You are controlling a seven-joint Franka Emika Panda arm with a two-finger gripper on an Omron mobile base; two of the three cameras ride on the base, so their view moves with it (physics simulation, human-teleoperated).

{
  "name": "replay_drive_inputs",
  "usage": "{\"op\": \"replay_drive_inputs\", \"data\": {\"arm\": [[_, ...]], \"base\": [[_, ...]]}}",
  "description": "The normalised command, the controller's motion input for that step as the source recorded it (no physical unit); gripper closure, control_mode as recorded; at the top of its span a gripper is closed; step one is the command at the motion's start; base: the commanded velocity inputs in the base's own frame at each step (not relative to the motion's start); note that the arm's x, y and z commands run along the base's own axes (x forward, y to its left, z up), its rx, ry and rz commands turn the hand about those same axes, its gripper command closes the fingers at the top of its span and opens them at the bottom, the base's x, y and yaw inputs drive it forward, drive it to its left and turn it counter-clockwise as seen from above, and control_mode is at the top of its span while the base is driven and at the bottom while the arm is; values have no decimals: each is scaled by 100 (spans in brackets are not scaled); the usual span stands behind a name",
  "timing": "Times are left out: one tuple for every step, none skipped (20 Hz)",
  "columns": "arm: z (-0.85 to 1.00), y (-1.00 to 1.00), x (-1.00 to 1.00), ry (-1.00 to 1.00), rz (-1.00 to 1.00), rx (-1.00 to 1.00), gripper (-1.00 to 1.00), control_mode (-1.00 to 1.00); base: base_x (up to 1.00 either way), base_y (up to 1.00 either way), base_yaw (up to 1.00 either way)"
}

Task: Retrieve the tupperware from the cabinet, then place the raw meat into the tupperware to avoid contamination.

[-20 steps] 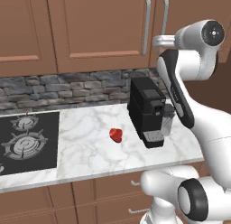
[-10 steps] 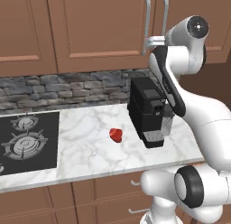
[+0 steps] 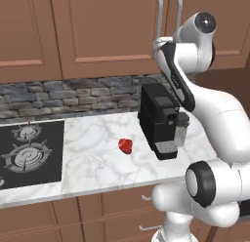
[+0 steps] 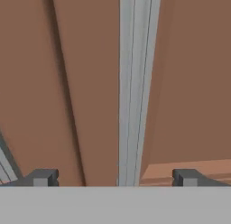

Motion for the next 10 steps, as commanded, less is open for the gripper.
{"op": "replay_drive_inputs", "data": {"arm": [[-8,-7,29,0,1,0,-100,-100],[-13,-6,30,0,1,0,-100,-100],[-18,-8,31,-2,1,0,-100,-100],[-23,-10,33,-4,1,0,-100,-100],[-24,-12,31,-4,0,0,-100,-100],[-25,-11,31,-5,0,-1,-100,-100],[-25,-10,29,-6,0,-1,-100,-100],[-24,-9,30,-7,0,-2,-100,-100],[-24,-10,36,-7,0,-2,-100,-100],[-24,-12,39,-7,0,-1,-100,-100]], "base": [[0,0,0],[0,0,0],[0,0,0],[0,0,0],[0,0,0],[0,0,0],[0,0,0],[0,0,0],[0,0,0],[0,0,0]]}}
